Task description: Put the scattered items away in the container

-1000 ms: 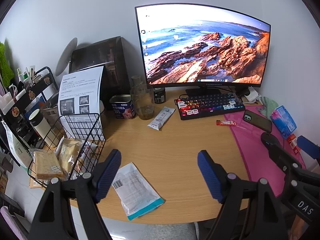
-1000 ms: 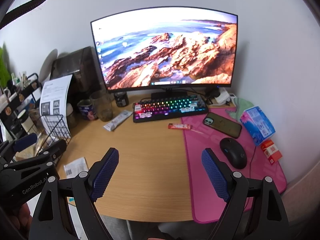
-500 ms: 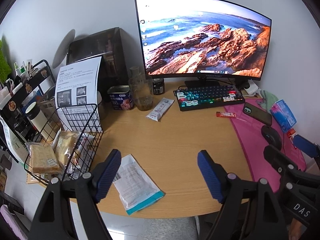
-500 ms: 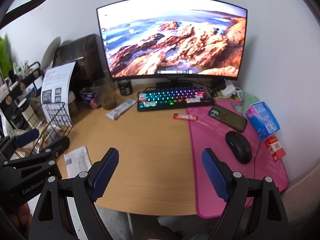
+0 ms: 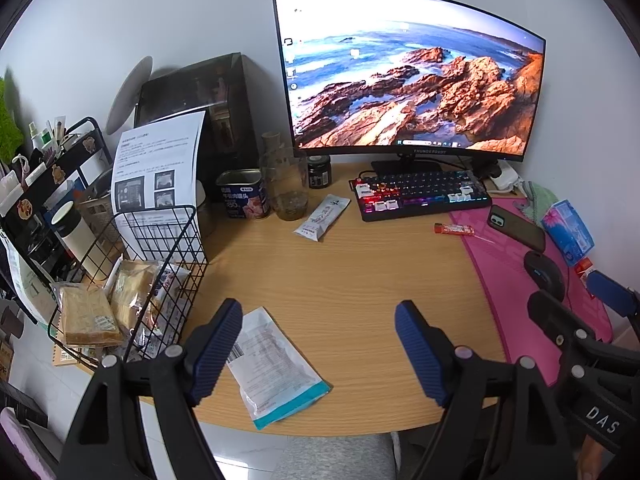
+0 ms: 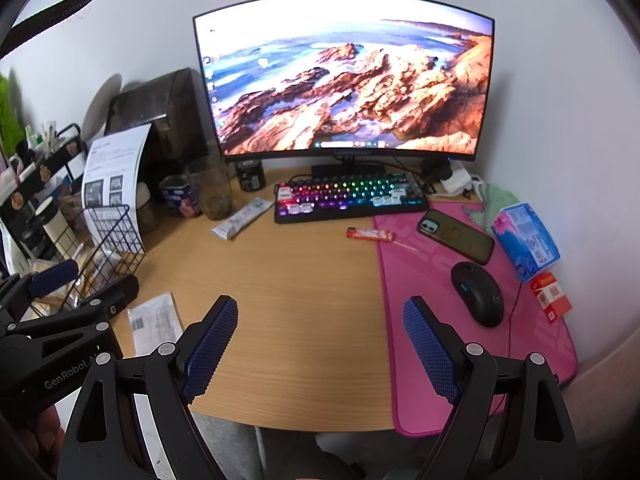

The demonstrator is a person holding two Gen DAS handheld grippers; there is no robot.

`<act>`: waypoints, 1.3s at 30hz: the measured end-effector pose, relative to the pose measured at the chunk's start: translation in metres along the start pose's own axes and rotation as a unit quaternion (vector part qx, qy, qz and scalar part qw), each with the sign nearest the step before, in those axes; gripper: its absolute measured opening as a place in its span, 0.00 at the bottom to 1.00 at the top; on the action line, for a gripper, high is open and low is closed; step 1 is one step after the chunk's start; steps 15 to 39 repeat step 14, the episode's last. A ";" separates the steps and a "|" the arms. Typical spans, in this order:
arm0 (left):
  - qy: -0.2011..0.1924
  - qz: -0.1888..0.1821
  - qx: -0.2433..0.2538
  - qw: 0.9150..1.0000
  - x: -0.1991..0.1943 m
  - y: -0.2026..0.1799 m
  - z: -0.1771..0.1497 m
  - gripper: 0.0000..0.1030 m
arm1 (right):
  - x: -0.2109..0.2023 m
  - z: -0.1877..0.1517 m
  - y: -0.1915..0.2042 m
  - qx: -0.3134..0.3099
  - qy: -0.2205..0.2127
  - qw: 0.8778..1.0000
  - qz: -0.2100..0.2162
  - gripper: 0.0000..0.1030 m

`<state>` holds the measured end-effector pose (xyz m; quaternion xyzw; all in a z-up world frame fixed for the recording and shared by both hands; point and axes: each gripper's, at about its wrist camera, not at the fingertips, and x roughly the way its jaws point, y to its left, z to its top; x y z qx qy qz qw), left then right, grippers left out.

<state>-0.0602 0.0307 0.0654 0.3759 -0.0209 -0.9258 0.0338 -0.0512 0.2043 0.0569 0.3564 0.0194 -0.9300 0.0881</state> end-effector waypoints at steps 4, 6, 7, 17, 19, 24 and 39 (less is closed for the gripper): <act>0.003 0.000 -0.001 1.000 0.003 0.000 0.000 0.79 | 0.001 0.000 0.001 -0.002 0.001 1.000 -0.001 0.83; 0.003 0.001 0.000 1.000 0.003 0.000 0.000 0.79 | 0.002 0.001 0.001 -0.001 0.002 1.000 -0.001 0.83; 0.003 0.001 0.001 1.000 0.004 0.000 0.000 0.79 | 0.003 0.001 0.001 -0.001 0.002 1.000 -0.001 0.83; -0.004 0.009 0.005 1.000 0.004 -0.001 -0.001 0.79 | 0.002 -0.001 0.001 0.004 -0.007 1.000 0.001 0.83; -0.004 0.009 0.005 1.000 0.004 -0.001 -0.001 0.79 | 0.002 -0.001 0.001 0.004 -0.007 1.000 0.001 0.83; -0.004 0.009 0.005 1.000 0.004 -0.001 -0.001 0.79 | 0.002 -0.001 0.001 0.004 -0.007 1.000 0.001 0.83; -0.004 0.009 0.005 1.000 0.004 -0.001 -0.001 0.79 | 0.002 -0.001 0.001 0.004 -0.007 1.000 0.001 0.83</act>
